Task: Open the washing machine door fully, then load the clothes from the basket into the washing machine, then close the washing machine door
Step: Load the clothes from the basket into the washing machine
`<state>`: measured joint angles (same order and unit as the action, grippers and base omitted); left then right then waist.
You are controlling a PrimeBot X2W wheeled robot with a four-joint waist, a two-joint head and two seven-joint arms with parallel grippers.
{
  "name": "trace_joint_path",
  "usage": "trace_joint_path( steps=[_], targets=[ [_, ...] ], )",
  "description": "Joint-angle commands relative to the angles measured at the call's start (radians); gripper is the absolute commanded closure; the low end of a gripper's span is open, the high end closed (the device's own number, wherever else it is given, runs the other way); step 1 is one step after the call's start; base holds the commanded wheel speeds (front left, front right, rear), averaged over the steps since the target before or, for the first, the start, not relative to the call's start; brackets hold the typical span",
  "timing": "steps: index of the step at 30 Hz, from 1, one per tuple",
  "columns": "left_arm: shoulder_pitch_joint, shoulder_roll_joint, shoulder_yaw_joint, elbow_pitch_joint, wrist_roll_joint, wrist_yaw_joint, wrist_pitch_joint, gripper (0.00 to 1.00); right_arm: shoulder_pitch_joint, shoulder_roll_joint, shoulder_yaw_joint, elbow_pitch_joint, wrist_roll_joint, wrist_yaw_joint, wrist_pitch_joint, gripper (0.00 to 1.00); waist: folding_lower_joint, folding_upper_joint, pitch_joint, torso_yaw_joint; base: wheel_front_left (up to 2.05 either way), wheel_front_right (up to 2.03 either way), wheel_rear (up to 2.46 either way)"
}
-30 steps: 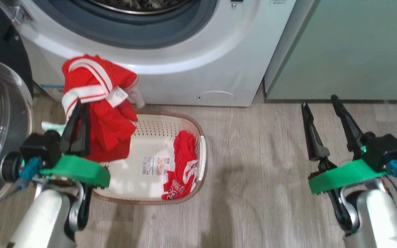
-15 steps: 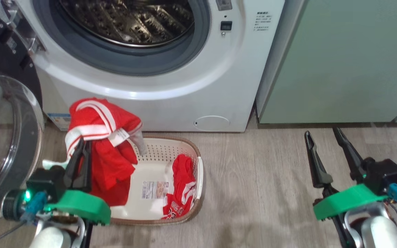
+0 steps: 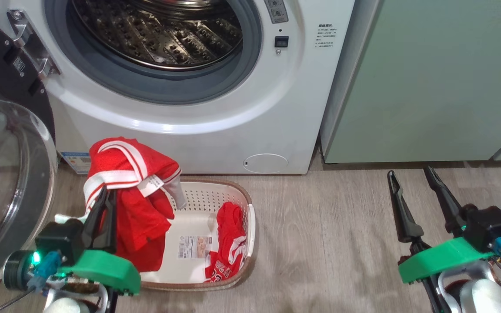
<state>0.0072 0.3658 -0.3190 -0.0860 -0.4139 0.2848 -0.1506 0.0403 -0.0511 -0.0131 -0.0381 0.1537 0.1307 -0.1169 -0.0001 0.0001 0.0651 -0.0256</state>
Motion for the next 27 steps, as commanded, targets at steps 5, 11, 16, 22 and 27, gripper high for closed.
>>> trace_joint_path(
  steps=[5,11,16,22,27],
  targets=[
    [-0.033,0.028,0.041,-0.044,-0.005,0.008,-0.001,1.0,-0.016,0.001,0.02,-0.039,0.008,0.0,0.002,0.0,0.0001,-0.0001,0.001,0.001,0.0,0.0,0.0],
    [-0.036,0.03,0.039,-0.04,-0.006,0.009,-0.002,1.0,-0.019,0.001,0.022,-0.038,0.01,0.0,0.001,0.0,0.0001,-0.0001,0.006,-0.001,0.0,0.0,0.0],
    [-0.056,0.031,0.038,-0.034,-0.006,0.009,0.0,1.0,-0.026,0.001,0.022,-0.045,0.011,0.0,0.001,0.0,0.0001,-0.0001,0.024,-0.001,0.0,0.0,0.0],
    [-0.148,0.022,0.038,0.002,-0.018,-0.011,0.009,1.0,-0.053,0.001,0.029,-0.066,0.014,0.0,-0.004,0.0,0.0001,-0.0001,0.095,-0.01,0.0,0.0,0.0],
    [-0.286,0.01,0.046,0.095,-0.045,-0.047,0.018,1.0,-0.092,0.001,0.042,-0.08,0.02,0.0,-0.014,0.0,0.0001,-0.0001,0.182,-0.038,0.0,0.0,0.0]
  ],
)
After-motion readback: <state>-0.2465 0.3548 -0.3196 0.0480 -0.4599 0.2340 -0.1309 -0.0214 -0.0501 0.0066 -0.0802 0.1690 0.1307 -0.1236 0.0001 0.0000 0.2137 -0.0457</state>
